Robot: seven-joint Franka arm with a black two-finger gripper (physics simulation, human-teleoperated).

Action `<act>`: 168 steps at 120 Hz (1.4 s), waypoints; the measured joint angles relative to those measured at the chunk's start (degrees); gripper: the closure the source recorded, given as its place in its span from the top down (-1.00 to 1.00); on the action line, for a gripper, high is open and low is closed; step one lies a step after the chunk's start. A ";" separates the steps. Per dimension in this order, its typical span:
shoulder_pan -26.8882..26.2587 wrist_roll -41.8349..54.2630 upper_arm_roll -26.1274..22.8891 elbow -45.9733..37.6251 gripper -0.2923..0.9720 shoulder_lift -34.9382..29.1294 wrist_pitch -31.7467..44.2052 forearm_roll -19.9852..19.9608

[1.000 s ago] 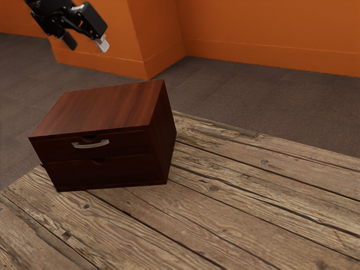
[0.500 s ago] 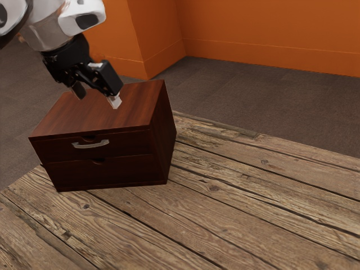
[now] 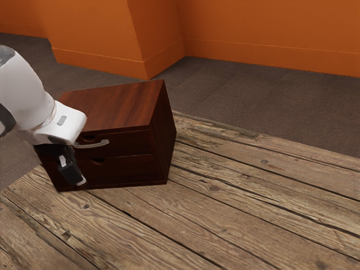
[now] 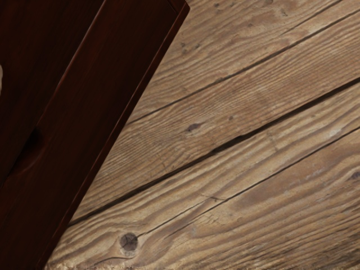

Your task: Pull the drawer handle with one arm to open the drawer

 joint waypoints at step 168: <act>22.77 35.75 -5.50 -12.86 0.54 3.86 31.64 -5.80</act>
